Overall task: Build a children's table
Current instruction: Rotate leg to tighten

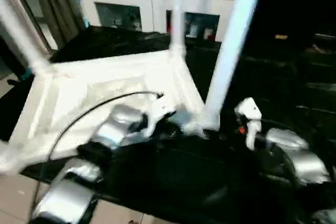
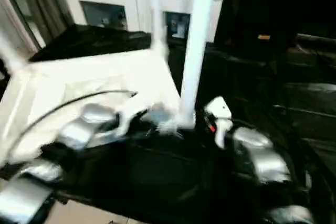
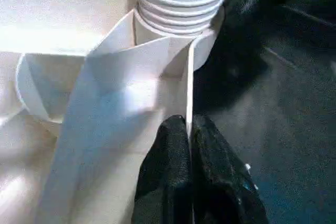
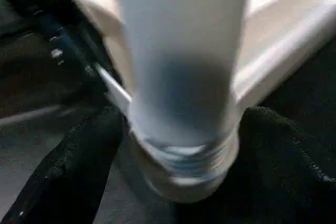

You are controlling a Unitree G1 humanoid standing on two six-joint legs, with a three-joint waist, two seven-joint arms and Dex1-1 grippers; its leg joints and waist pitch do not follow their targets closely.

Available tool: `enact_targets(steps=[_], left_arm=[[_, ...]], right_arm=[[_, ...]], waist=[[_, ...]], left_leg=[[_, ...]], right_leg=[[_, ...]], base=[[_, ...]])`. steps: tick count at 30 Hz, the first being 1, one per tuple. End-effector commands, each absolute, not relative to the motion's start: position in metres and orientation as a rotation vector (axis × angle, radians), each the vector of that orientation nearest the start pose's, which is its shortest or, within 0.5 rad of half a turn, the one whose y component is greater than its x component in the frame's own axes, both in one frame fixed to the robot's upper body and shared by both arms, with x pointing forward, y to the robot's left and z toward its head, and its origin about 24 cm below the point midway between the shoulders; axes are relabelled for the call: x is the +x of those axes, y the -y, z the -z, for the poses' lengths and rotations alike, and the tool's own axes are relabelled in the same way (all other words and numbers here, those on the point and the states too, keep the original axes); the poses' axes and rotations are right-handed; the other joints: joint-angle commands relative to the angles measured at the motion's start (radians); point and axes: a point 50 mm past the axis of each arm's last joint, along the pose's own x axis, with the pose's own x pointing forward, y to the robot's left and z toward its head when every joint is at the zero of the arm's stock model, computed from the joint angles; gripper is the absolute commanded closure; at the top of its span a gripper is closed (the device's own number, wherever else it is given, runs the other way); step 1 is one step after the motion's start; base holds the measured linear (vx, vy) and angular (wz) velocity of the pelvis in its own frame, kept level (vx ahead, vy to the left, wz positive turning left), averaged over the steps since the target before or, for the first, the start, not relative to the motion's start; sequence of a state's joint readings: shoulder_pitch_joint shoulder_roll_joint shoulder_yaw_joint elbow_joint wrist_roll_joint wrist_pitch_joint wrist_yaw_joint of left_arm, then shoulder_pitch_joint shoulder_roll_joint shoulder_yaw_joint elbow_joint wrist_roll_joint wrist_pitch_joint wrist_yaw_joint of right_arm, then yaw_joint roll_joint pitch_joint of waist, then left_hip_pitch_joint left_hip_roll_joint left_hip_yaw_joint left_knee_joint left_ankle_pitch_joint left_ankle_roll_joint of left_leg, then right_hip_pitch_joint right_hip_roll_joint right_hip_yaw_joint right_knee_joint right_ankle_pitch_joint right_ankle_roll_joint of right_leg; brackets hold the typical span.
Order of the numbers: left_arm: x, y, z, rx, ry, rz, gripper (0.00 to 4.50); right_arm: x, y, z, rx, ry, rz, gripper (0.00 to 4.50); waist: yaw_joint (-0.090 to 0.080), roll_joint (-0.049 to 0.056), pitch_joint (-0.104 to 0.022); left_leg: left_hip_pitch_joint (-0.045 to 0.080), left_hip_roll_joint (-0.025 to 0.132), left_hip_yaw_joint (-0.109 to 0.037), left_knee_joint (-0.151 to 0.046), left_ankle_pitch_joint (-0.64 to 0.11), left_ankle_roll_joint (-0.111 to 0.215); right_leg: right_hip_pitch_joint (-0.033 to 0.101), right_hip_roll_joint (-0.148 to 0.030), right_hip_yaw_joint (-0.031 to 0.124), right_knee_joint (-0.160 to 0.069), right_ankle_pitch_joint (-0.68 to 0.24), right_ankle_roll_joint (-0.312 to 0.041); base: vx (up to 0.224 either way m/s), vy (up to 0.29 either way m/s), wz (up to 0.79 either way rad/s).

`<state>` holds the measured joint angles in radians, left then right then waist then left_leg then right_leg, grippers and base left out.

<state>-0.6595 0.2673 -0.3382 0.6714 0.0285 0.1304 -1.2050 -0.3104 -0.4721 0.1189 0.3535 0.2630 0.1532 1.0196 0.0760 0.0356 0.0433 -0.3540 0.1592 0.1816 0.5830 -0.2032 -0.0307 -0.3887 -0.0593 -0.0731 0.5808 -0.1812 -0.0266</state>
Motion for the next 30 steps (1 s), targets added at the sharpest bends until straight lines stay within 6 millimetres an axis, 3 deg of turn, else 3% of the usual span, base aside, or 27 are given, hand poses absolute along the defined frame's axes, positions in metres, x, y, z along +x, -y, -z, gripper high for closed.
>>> enact_targets(steps=[1,2,6,10,19,22,28,30], left_arm=[[0.312,-0.094,-0.046,0.336,-0.483,1.487,4.5],[0.311,-0.098,-0.046,0.339,-0.492,1.504,4.5],[0.308,-0.104,-0.046,0.341,-0.499,1.522,4.5],[0.306,-0.106,-0.046,0.341,-0.503,1.53,4.5],[0.305,-0.105,-0.047,0.34,-0.499,1.532,4.5],[0.305,-0.104,-0.047,0.34,-0.498,1.529,4.5],[0.315,-0.093,-0.044,0.341,-0.473,1.396,4.5],[0.321,-0.087,-0.043,0.343,-0.462,1.338,4.5]], right_arm=[[0.281,0.182,-0.047,-0.109,-0.325,-1.092,0.52],[0.278,0.183,-0.046,-0.116,-0.339,-1.117,0.52],[0.275,0.185,-0.046,-0.12,-0.362,-1.156,0.68],[0.273,0.184,-0.047,-0.113,-0.372,-1.175,0.81],[0.272,0.181,-0.046,-0.099,-0.373,-1.183,1.66],[0.272,0.18,-0.045,-0.094,-0.374,-1.182,1.7],[0.282,0.18,-0.034,-0.051,-0.342,-0.992,1.74],[0.288,0.181,-0.029,-0.04,-0.335,-0.888,1.75]], waist=[[0.006,-0.019,-0.056],[0.011,-0.015,-0.054],[0.019,-0.019,-0.054],[0.019,-0.019,-0.054],[0.018,-0.019,-0.056],[0.019,-0.019,-0.057],[0.011,-0.019,-0.055],[0.005,-0.021,-0.05]], left_leg=[[0.0,0.085,-0.025,-0.061,-0.131,0.127],[0.0,0.085,-0.026,-0.062,-0.135,0.119],[0.0,0.086,-0.027,-0.063,-0.128,0.106],[-0.001,0.083,-0.025,-0.061,-0.125,0.106],[-0.001,0.081,-0.026,-0.06,-0.109,0.104],[-0.001,0.081,-0.026,-0.058,-0.104,0.107],[-0.001,0.079,-0.026,-0.059,-0.126,0.092],[0.002,0.073,-0.028,-0.062,-0.168,0.066]], right_leg=[[0.048,-0.105,0.055,-0.063,-0.181,-0.243],[0.047,-0.106,0.055,-0.062,-0.193,-0.243],[0.048,-0.107,0.056,-0.058,-0.183,-0.238],[0.048,-0.108,0.056,-0.061,-0.199,-0.231],[0.049,-0.106,0.055,-0.06,-0.191,-0.225],[0.049,-0.105,0.055,-0.059,-0.183,-0.226],[0.046,-0.106,0.054,-0.064,-0.217,-0.225],[0.047,-0.107,0.052,-0.078,-0.321,-0.2]], base=[[0.0,0.0,0.0],[0.0,0.0,0.0],[0.0,0.0,0.0],[0.0,0.0,0.0],[0.0,0.0,0.0],[0.0,0.0,0.0],[0.0,0.0,0.0],[0.0,0.0,0.0]])
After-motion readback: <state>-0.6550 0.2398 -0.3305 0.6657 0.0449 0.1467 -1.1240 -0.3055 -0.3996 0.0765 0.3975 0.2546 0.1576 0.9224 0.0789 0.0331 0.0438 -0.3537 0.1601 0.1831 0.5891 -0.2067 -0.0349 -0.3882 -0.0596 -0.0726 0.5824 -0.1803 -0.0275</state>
